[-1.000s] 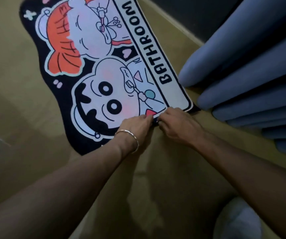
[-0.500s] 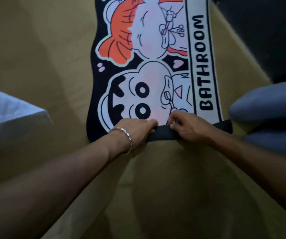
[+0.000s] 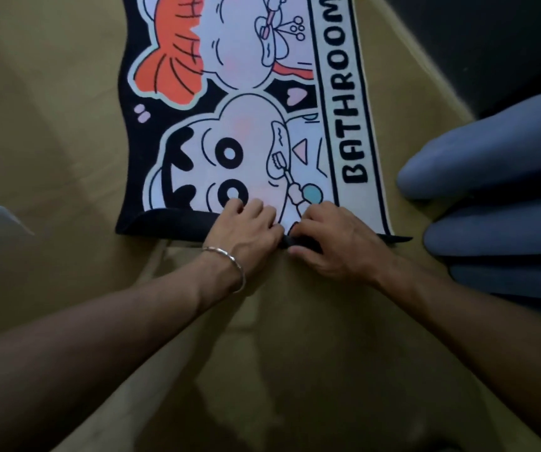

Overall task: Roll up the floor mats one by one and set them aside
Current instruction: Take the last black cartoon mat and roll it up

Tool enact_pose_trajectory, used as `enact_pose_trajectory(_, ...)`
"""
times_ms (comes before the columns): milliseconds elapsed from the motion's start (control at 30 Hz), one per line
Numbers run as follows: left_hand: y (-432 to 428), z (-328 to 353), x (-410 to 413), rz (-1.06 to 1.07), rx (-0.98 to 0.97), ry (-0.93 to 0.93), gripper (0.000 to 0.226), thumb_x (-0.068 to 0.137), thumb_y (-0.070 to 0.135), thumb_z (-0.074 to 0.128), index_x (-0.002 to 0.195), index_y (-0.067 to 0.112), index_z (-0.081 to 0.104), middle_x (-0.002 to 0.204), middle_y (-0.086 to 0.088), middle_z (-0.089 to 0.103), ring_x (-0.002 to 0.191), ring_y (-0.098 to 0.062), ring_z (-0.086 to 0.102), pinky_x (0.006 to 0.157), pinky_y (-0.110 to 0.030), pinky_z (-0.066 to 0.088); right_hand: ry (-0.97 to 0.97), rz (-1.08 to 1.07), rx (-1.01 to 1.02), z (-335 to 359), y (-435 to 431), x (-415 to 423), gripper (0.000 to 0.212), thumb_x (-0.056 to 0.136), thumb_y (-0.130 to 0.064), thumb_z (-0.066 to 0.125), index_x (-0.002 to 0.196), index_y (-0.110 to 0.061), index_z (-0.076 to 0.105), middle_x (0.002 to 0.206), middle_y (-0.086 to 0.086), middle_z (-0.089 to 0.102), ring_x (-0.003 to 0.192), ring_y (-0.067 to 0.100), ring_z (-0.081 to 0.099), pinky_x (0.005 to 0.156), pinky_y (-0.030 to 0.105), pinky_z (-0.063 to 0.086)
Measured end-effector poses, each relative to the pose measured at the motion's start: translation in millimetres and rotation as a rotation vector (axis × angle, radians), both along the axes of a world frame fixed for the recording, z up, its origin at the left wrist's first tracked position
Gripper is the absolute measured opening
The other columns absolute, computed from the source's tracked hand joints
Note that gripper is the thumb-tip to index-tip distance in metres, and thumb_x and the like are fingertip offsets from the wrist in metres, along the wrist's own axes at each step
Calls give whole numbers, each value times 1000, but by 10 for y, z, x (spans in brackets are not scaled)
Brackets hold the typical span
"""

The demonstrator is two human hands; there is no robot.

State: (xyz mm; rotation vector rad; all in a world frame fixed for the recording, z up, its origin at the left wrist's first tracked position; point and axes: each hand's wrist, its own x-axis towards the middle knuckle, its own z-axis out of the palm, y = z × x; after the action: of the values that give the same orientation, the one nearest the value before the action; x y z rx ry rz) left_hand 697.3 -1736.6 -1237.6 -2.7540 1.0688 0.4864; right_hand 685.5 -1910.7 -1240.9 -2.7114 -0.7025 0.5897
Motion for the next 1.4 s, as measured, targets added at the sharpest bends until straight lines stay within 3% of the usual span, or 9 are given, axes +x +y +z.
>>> enact_pose_trajectory(233, 56, -42, -91, 113, -139, 86, 34, 101, 26, 36, 134, 18, 34, 111, -4, 52, 97, -21, 50, 71, -31, 39, 60, -96, -91, 17, 187, 21, 21, 99, -30, 42, 103, -19, 60, 94, 1, 59, 85, 15, 51, 78, 29, 43)
enact_pose_trajectory(400, 88, -9, -174, 113, -117, 87, 44, 98, 19, 40, 140, 17, 26, 117, -7, 47, 100, -24, 47, 78, -33, 40, 239, -170, -177, 91, 240, 114, 16, 100, -30, 41, 109, -23, 52, 94, 0, 58, 82, 14, 52, 73, 30, 41)
enact_pose_trajectory(567, 69, 26, 30, 296, -189, 220, 38, 94, 20, 46, 131, 29, 46, 99, 1, 57, 89, -21, 56, 79, -35, 49, 209, -144, -218, 132, 380, 73, 24, 96, -21, 48, 120, -21, 42, 102, -1, 45, 88, 12, 43, 83, 33, 42)
enact_pose_trajectory(667, 115, 59, 83, 323, -181, 248, 35, 93, 19, 50, 126, 30, 48, 84, 5, 52, 74, -17, 51, 67, -30, 45, 129, -126, -209, 135, 443, -6, 25, 96, -23, 46, 120, -19, 40, 103, 1, 39, 90, 13, 36, 87, 32, 36)
enact_pose_trajectory(833, 58, 69, -52, 239, -88, 200, 38, 98, 24, 40, 134, 19, 32, 113, -6, 50, 98, -22, 48, 88, -35, 44, 202, -156, -299, 133, 498, 18, 29, 93, -22, 52, 118, -17, 37, 99, 3, 38, 87, 16, 39, 87, 35, 39)
enact_pose_trajectory(967, 15, 57, -127, 147, 76, 102, 64, 93, 27, 49, 143, 13, 13, 123, -11, 41, 106, -24, 43, 90, -37, 38, 356, -281, -247, 201, 506, 172, 24, 94, -22, 50, 115, -15, 39, 97, 3, 45, 84, 16, 47, 80, 35, 42)
enact_pose_trajectory(1167, -22, 116, 178, 266, 75, 184, 13, 96, 21, 44, 106, 17, 36, 96, -3, 57, 72, -20, 49, 66, -32, 40, 355, -232, -271, 274, 506, 250, 37, 90, -22, 56, 122, -18, 39, 110, 4, 47, 98, 19, 49, 93, 40, 42)
enact_pose_trajectory(1267, -74, 159, 316, 245, 113, 166, 8, 97, 21, 42, 104, 18, 45, 87, -2, 55, 72, -20, 46, 66, -33, 38, 224, -145, -321, 228, 478, 259, 36, 90, -24, 56, 122, -18, 40, 115, 5, 46, 97, 18, 44, 94, 39, 39)
enact_pose_trajectory(1400, -120, 183, 358, 173, 119, 113, 13, 98, 23, 41, 109, 18, 45, 92, -4, 58, 70, -21, 46, 63, -33, 39, 357, -307, -336, 224, 465, 368, 25, 93, -18, 53, 118, -17, 49, 105, 6, 54, 88, 20, 53, 87, 39, 46)
